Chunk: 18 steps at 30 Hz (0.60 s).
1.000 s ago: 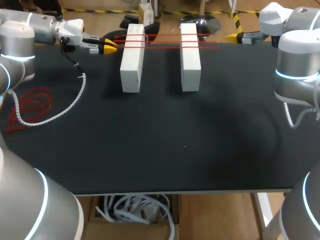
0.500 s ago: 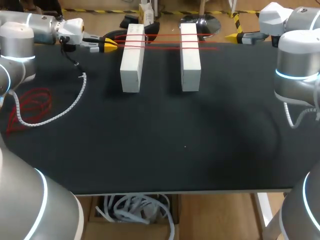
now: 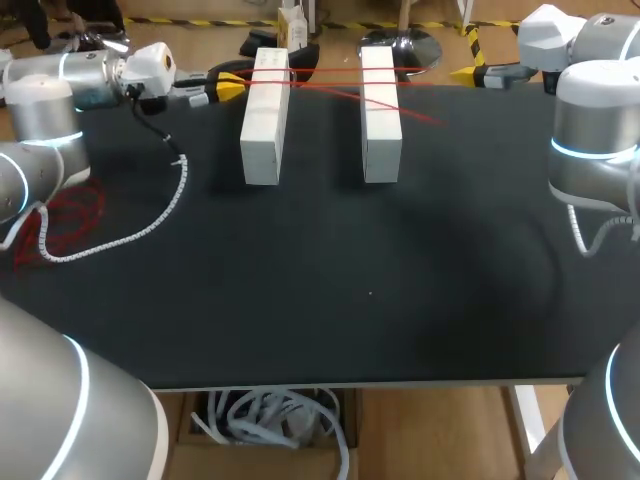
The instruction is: Grab the tape and strap the tape.
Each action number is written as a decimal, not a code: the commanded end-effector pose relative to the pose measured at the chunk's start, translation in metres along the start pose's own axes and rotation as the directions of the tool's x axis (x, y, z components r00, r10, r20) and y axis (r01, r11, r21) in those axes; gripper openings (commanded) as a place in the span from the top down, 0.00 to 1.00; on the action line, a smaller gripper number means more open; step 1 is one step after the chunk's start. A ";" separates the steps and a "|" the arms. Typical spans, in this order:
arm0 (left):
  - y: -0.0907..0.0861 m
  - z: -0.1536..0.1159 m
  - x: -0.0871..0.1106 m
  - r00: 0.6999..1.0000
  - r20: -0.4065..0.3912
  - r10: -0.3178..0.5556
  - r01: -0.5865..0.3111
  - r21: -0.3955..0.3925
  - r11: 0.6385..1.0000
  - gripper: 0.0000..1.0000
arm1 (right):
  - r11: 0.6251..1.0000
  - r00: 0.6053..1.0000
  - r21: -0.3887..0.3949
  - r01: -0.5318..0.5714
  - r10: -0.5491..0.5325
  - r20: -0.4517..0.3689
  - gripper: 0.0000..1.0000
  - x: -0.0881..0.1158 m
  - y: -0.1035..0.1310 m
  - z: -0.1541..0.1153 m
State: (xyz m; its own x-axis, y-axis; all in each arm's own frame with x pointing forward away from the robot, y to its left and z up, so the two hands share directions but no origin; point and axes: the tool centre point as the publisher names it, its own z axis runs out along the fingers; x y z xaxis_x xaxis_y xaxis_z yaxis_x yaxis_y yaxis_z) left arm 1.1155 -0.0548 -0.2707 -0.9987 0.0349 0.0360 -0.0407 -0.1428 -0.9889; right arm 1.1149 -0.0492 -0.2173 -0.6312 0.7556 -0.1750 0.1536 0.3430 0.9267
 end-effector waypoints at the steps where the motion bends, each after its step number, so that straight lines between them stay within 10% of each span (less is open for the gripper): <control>1: -0.023 0.006 0.019 0.996 0.087 -0.001 0.002 -0.005 1.000 1.00 | 1.000 1.000 0.002 0.000 0.000 -0.001 0.00 0.000 0.000 -0.001; 18: -0.078 0.017 0.049 0.990 0.140 -0.024 0.020 0.035 0.999 1.00 | 1.000 1.000 0.002 0.000 0.000 -0.001 0.00 0.000 0.000 -0.001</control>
State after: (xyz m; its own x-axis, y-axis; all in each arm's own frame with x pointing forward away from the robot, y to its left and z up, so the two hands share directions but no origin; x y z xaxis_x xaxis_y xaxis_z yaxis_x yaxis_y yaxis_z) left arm 1.0792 -0.0597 -0.1978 -0.9935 0.1040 0.0460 -0.0660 -0.1986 -0.9779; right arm 1.1149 -0.0492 -0.2173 -0.6312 0.7556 -0.1750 0.1536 0.3429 0.9267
